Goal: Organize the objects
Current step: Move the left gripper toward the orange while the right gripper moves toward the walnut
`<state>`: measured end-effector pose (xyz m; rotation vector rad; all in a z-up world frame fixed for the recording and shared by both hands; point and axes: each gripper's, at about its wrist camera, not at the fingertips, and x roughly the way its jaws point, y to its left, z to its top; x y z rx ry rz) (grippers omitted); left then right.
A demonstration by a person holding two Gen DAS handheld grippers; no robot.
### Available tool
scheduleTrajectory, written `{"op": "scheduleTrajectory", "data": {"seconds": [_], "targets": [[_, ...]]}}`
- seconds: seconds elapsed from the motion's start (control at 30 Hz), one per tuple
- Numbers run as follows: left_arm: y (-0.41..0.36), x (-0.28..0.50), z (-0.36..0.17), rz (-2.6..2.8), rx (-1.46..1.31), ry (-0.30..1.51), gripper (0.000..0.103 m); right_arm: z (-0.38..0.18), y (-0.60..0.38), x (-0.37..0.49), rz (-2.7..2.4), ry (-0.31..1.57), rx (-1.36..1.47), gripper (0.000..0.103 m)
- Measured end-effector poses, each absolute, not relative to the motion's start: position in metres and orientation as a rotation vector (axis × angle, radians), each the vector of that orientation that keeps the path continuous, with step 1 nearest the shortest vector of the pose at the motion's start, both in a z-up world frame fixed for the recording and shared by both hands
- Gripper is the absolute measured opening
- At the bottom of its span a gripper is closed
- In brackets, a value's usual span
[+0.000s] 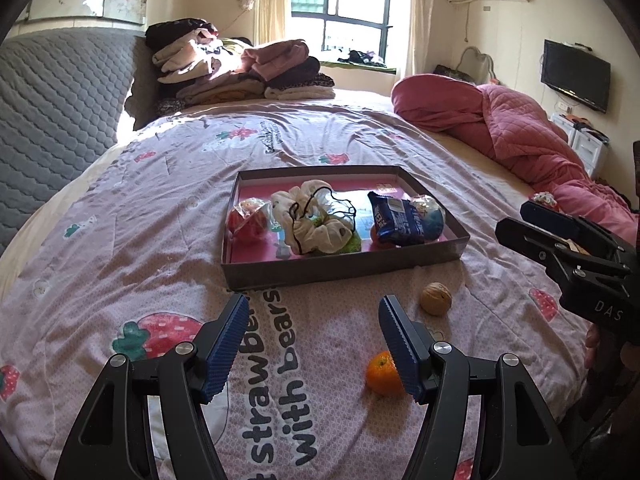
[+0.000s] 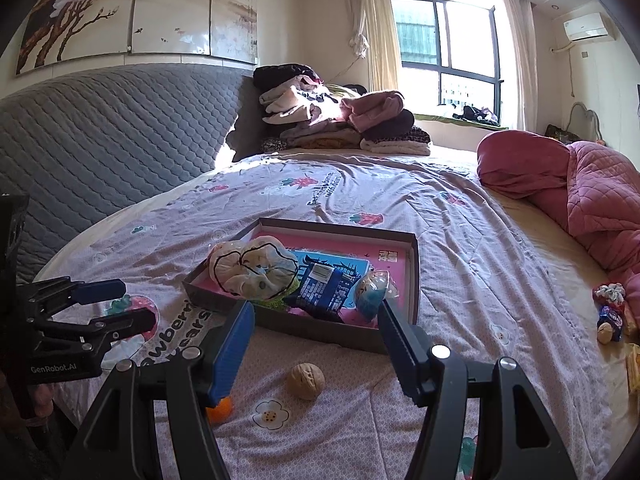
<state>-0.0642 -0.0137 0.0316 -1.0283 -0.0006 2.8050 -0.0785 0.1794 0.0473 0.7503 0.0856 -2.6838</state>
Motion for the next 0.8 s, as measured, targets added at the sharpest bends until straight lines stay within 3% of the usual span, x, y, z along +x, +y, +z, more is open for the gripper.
{"op": "scheduleTrajectory", "data": {"seconds": [0.8], "targets": [[0.021,-0.05,-0.012,2.658,-1.172,0.079,0.069,0.011,0.172,-0.079,-2.625,0.152,0.895,0.064]]}}
